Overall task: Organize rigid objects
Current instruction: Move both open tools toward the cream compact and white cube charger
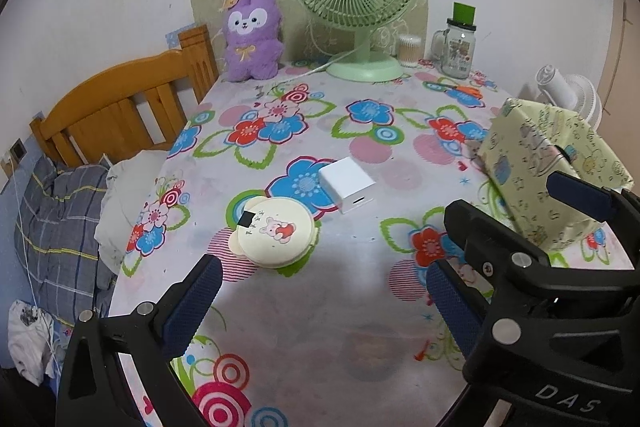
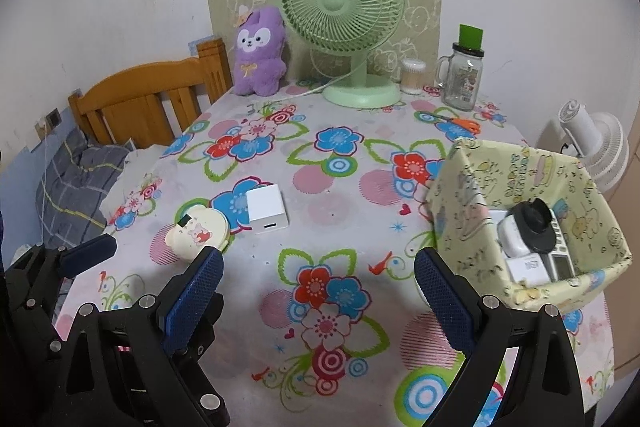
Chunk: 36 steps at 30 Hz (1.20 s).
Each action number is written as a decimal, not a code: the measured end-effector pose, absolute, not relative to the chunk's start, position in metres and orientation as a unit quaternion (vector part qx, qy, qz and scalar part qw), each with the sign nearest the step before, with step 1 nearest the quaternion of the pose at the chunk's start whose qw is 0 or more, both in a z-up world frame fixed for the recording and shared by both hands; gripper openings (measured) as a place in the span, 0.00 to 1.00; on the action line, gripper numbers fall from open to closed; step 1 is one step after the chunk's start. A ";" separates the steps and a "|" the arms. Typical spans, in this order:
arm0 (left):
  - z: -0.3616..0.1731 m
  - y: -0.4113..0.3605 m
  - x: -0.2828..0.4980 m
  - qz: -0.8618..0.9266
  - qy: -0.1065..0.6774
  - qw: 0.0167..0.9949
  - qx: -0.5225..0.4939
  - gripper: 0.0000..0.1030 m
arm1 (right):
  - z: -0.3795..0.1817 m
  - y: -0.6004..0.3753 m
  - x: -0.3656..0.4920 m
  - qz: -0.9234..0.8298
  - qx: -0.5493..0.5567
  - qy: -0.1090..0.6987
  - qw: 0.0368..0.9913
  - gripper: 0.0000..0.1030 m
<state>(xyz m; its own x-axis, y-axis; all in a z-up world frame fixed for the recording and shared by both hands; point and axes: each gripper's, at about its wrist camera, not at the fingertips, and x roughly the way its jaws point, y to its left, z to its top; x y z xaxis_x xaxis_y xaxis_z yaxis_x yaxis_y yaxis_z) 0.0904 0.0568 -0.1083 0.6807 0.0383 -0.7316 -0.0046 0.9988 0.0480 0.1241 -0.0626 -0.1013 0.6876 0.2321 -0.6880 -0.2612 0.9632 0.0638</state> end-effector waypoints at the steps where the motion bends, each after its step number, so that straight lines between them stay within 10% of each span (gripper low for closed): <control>1: -0.110 0.058 0.092 0.012 0.400 0.916 0.022 1.00 | -0.103 -0.061 0.125 0.135 -0.020 0.373 0.918 0.95; 36: -0.171 0.096 0.164 0.014 0.446 0.894 0.045 1.00 | -0.168 -0.017 0.197 0.149 -0.041 0.417 0.896 0.95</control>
